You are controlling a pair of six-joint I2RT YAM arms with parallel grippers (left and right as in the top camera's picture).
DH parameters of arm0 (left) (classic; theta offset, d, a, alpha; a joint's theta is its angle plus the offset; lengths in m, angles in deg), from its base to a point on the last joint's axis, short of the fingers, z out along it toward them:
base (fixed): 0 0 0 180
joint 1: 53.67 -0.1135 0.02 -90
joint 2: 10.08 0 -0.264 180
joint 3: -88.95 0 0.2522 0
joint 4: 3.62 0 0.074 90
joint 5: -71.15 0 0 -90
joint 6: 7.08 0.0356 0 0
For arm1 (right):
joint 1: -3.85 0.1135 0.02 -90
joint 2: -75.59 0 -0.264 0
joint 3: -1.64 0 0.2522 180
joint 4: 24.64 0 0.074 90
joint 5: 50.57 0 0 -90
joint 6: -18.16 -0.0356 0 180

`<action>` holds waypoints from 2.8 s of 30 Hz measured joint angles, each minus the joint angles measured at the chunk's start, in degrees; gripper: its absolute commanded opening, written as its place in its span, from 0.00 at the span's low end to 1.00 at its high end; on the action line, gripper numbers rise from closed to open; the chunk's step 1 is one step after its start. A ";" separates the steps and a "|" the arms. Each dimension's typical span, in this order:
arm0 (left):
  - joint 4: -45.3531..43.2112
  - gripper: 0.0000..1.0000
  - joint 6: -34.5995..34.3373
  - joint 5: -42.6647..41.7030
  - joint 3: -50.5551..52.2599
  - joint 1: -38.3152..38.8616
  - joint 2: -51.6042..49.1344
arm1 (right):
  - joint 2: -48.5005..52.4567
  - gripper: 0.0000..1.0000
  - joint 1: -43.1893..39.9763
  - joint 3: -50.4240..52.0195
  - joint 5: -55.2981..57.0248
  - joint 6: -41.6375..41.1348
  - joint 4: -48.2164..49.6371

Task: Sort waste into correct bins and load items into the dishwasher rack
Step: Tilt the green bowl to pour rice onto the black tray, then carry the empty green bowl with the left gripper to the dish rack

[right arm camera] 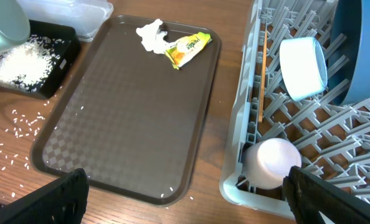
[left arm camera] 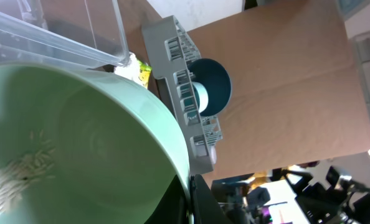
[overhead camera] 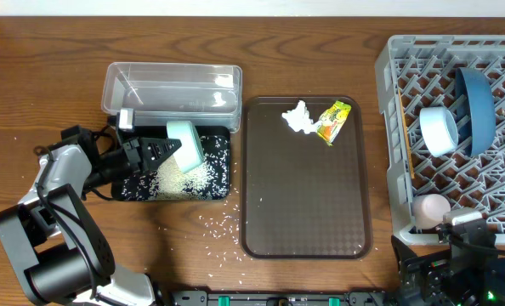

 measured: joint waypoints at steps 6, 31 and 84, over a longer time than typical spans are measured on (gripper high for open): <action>0.46 0.06 0.00 0.85 0.02 0.00 0.00 | 0.00 0.99 0.00 0.00 0.00 0.00 0.00; 0.92 0.06 -2.21 2.29 0.04 5.55 0.63 | 0.00 0.99 0.00 0.00 -0.02 0.00 -0.02; -102.31 0.06 -106.25 39.08 -41.48 65.57 -31.63 | 0.00 0.99 0.00 0.00 0.00 0.00 -0.04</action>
